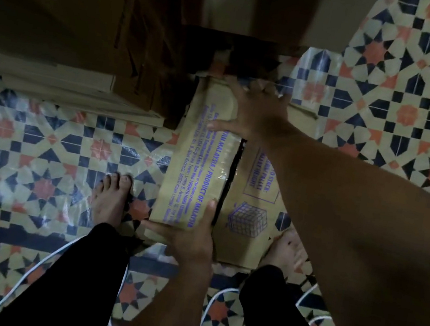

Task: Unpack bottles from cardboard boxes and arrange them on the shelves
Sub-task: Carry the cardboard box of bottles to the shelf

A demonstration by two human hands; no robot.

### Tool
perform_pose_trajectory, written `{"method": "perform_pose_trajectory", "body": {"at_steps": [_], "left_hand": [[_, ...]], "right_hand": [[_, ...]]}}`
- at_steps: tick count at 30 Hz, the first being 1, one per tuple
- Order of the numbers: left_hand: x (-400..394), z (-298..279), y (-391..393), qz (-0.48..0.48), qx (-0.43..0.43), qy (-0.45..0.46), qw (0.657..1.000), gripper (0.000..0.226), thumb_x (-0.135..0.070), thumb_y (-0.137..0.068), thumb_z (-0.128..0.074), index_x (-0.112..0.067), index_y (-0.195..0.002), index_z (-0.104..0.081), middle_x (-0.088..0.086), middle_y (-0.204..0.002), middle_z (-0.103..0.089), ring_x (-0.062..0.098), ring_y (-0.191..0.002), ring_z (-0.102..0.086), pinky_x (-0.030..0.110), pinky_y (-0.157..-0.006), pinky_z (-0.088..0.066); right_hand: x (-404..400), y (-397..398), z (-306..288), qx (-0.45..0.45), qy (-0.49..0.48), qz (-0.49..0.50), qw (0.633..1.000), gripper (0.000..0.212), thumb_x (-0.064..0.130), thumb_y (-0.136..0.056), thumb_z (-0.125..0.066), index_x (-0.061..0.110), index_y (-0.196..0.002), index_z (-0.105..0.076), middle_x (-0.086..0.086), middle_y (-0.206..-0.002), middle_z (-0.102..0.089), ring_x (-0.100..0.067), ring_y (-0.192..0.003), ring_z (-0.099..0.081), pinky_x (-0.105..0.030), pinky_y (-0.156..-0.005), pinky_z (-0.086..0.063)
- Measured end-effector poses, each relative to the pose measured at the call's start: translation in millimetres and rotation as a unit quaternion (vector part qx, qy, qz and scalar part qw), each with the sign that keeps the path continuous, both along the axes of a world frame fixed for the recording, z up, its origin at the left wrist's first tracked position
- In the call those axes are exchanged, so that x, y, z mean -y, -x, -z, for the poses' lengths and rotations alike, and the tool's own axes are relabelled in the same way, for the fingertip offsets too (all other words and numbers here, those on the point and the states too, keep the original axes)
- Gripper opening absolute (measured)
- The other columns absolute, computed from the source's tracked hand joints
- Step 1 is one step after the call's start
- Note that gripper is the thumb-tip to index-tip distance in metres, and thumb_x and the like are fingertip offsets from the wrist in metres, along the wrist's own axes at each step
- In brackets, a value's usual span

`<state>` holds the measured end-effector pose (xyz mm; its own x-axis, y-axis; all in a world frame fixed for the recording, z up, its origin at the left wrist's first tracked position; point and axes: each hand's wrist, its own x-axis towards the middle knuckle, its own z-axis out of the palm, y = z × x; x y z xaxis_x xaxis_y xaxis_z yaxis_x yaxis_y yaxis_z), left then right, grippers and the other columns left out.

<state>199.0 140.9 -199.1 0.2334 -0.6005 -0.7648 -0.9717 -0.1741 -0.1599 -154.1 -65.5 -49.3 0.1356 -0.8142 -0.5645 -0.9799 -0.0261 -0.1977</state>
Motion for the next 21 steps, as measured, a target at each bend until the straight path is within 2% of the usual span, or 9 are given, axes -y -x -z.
{"method": "perform_pose_trajectory", "body": {"at_steps": [3, 5, 7, 8, 9, 11, 14, 18, 21], "left_hand": [[-2.3, 1.5, -0.2, -0.004, 0.010, 0.000, 1.000, 0.091, -0.021, -0.054, -0.089, -0.006, -0.130, -0.042, 0.021, -0.131, -0.041, 0.043, -0.122, -0.042, 0.054, -0.104, -0.036], [-6.1, 11.4, 0.2, -0.030, -0.040, 0.056, 0.997, 0.085, -0.020, -0.060, -0.087, -0.007, -0.129, -0.040, 0.022, -0.130, -0.041, 0.044, -0.122, -0.043, 0.057, -0.104, -0.036], [-11.6, -27.2, 35.3, -0.108, -0.071, 0.103, 0.986, 0.079, -0.033, -0.076, -0.080, -0.013, -0.136, -0.032, 0.024, -0.136, -0.040, 0.046, -0.126, -0.043, 0.063, -0.107, -0.035], [-11.0, -58.0, 70.5, -0.188, -0.100, 0.123, 0.969, 0.089, -0.050, -0.082, -0.075, -0.021, -0.147, -0.023, 0.023, -0.147, -0.037, 0.046, -0.134, -0.040, 0.066, -0.111, -0.032], [-8.3, -89.8, 110.9, -0.274, -0.128, 0.135, 0.943, 0.113, -0.064, -0.076, -0.078, -0.030, -0.158, -0.007, 0.019, -0.158, -0.031, 0.044, -0.141, -0.036, 0.063, -0.116, -0.029], [11.2, -148.6, 170.2, -0.351, -0.220, 0.113, 0.903, 0.144, -0.062, -0.064, -0.089, -0.038, -0.159, 0.016, 0.017, -0.165, -0.024, 0.041, -0.145, -0.032, 0.053, -0.118, -0.030], [47.1, -167.9, 175.4, -0.276, -0.298, 0.134, 0.904, 0.146, -0.058, -0.061, -0.092, -0.047, -0.156, 0.018, 0.019, -0.159, -0.035, 0.044, -0.138, -0.044, 0.056, -0.112, -0.040], [88.3, -163.1, 182.8, -0.162, -0.288, 0.118, 0.937, 0.140, -0.049, -0.067, -0.090, -0.053, -0.152, 0.021, 0.020, -0.157, -0.033, 0.041, -0.126, -0.056, 0.048, -0.100, -0.053], [114.5, -165.4, 192.6, -0.168, -0.353, 0.118, 0.913, 0.133, -0.032, -0.076, -0.087, -0.062, -0.149, 0.020, 0.008, -0.165, -0.030, 0.035, -0.138, -0.048, 0.054, -0.107, -0.048]], "right_hand": [[-7.9, 4.4, 0.3, -0.011, 0.014, 0.009, 1.000, 0.109, 0.094, -0.067, -0.051, 0.046, -0.155, -0.012, -0.012, -0.161, -0.029, -0.041, -0.148, -0.024, -0.071, -0.107, -0.022], [-14.4, 14.4, -2.0, -0.013, 0.012, 0.052, 0.998, 0.108, 0.095, -0.067, -0.049, 0.045, -0.155, -0.012, -0.009, -0.162, -0.027, -0.040, -0.146, -0.025, -0.071, -0.106, -0.024], [-25.1, 35.1, -1.1, 0.003, -0.005, 0.114, 0.993, 0.110, 0.097, -0.066, -0.046, 0.044, -0.156, -0.010, -0.008, -0.161, -0.028, -0.044, -0.144, -0.027, -0.072, -0.107, -0.026], [-32.6, 48.0, -1.3, 0.016, -0.016, 0.146, 0.989, 0.113, 0.100, -0.064, -0.042, 0.044, -0.156, -0.007, -0.011, -0.159, -0.030, -0.046, -0.143, -0.028, -0.073, -0.107, -0.027], [-41.1, 60.2, -0.9, 0.030, -0.027, 0.183, 0.982, 0.116, 0.102, -0.061, -0.038, 0.043, -0.156, -0.005, -0.014, -0.158, -0.031, -0.047, -0.143, -0.027, -0.073, -0.107, -0.028], [-59.1, 84.0, 1.8, 0.051, -0.046, 0.262, 0.963, 0.117, 0.101, -0.062, -0.040, 0.043, -0.156, -0.002, -0.017, -0.159, -0.028, -0.049, -0.144, -0.024, -0.074, -0.108, -0.026], [-90.6, 112.4, 5.2, 0.059, -0.064, 0.384, 0.919, 0.119, 0.101, -0.059, -0.045, 0.046, -0.155, 0.000, -0.016, -0.163, -0.021, -0.050, -0.146, -0.021, -0.074, -0.110, -0.023], [-138.3, 129.1, 0.4, 0.069, -0.064, 0.515, 0.852, 0.114, 0.096, -0.067, -0.049, 0.048, -0.154, 0.006, -0.016, -0.162, -0.021, -0.051, -0.145, -0.019, -0.073, -0.112, -0.020], [-161.1, 134.4, -1.7, 0.091, -0.067, 0.586, 0.802, 0.103, 0.088, -0.076, -0.049, 0.047, -0.156, 0.003, -0.018, -0.158, -0.025, -0.050, -0.143, -0.022, -0.070, -0.113, -0.024]]}}
